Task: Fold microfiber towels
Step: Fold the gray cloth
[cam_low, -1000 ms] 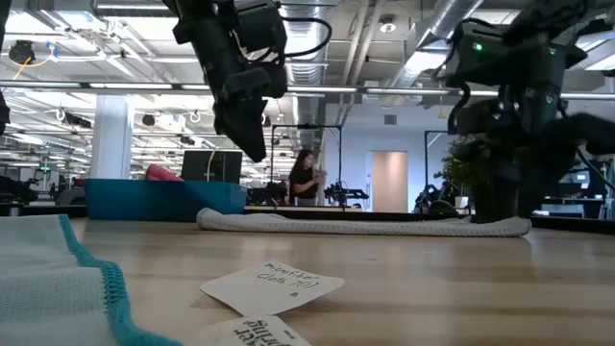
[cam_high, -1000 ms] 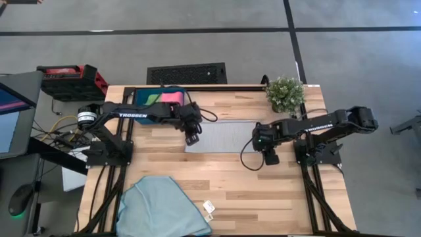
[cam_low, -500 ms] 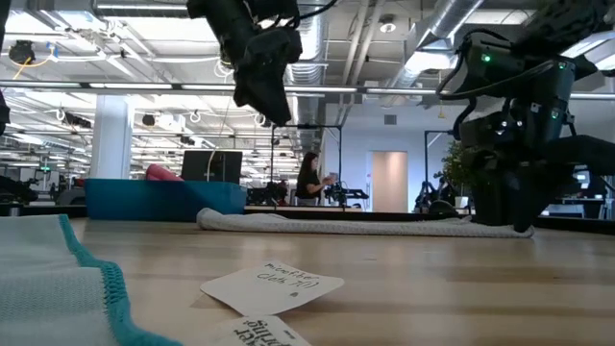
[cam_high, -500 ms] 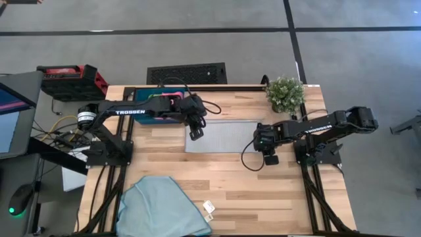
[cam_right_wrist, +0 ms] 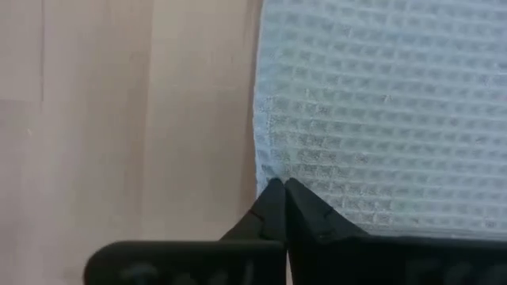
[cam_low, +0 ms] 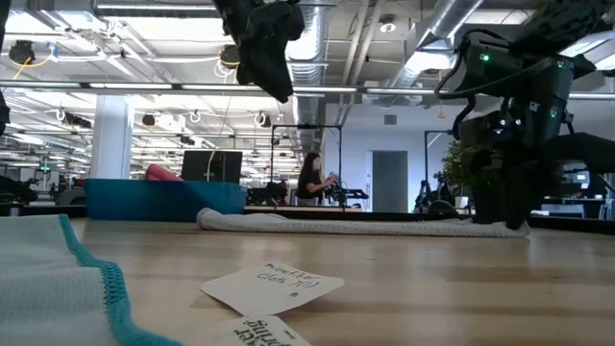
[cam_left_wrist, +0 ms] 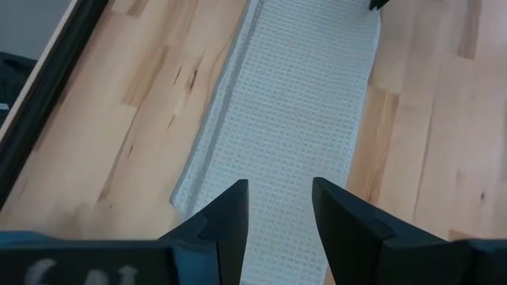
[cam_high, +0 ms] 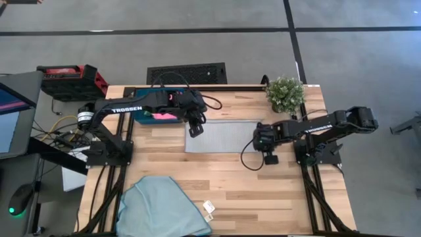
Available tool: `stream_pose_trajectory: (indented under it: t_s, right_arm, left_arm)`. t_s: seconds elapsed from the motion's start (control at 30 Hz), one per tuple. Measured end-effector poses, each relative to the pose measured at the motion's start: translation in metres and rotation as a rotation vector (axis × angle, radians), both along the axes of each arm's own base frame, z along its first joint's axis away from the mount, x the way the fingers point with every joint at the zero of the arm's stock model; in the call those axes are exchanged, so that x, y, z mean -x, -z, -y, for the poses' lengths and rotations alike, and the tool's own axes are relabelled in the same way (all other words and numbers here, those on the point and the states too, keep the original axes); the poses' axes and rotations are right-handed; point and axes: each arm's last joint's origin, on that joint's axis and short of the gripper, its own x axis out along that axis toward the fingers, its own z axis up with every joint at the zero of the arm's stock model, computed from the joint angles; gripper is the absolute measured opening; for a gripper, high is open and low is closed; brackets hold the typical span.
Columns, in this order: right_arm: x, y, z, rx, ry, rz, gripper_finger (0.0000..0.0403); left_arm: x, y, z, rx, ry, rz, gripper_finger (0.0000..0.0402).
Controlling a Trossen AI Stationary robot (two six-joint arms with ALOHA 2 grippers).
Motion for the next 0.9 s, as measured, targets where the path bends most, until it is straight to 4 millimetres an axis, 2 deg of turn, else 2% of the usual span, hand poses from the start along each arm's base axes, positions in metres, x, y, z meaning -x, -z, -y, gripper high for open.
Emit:
stream_pose_trajectory:
  t_s: [0.33, 0.57, 0.7, 0.9]
  right_arm:
    - [-0.025, -0.037, 0.009, 0.052, -0.035, 0.103, 0.0004]
    - [-0.048, -0.058, 0.024, 0.135, -0.111, 0.309, 0.0002]
    - [-0.068, -0.052, 0.033, 0.159, -0.117, 0.344, 0.0002]
    - [-0.12, -0.051, 0.046, 0.177, -0.123, 0.36, 0.0002]
  left_arm:
    - [-0.002, -0.015, 0.013, 0.0, 0.028, 0.014, 0.0132]
    - [-0.003, -0.021, 0.024, 0.018, 0.037, 0.017, 0.0132]
    - [-0.003, -0.022, 0.029, 0.025, 0.042, 0.015, 0.0132]
    - [-0.002, -0.021, 0.032, 0.048, 0.02, 0.004, 0.0132]
